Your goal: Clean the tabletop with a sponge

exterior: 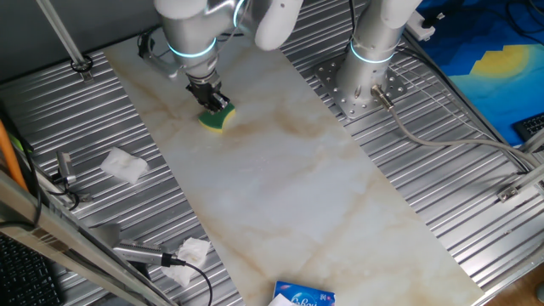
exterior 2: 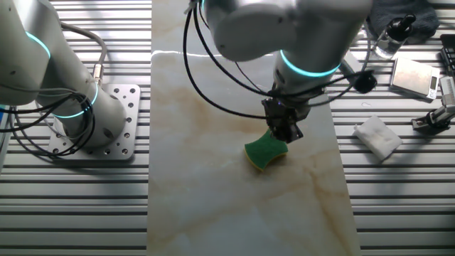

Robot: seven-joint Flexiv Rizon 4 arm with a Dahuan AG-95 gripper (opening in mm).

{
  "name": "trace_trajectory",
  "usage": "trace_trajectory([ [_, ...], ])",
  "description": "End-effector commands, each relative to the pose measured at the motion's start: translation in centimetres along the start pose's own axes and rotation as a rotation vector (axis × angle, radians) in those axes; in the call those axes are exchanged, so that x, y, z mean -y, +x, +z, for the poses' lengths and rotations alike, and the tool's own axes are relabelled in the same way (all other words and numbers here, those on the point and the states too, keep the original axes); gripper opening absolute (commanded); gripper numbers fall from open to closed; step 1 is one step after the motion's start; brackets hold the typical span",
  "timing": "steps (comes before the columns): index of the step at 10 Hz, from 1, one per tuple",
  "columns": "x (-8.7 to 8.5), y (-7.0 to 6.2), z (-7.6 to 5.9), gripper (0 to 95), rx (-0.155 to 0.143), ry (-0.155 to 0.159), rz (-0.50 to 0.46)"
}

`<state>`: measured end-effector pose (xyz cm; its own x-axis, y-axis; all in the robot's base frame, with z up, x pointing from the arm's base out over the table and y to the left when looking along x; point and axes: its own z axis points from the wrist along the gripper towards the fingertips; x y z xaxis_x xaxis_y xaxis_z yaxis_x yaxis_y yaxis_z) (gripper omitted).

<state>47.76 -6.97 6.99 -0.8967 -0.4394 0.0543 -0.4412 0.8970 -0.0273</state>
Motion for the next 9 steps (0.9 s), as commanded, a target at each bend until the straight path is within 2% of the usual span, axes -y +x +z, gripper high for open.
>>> trace_trajectory([
  [1,0.36,0.14,0.57,38.0,0.029,-0.032,-0.070],
  [3,0.73,0.21,0.32,38.0,0.026,-0.035,-0.099],
  [4,0.74,0.23,0.31,57.0,0.022,-0.030,-0.121],
  [9,0.30,0.67,0.52,57.0,0.013,-0.015,-0.130],
])
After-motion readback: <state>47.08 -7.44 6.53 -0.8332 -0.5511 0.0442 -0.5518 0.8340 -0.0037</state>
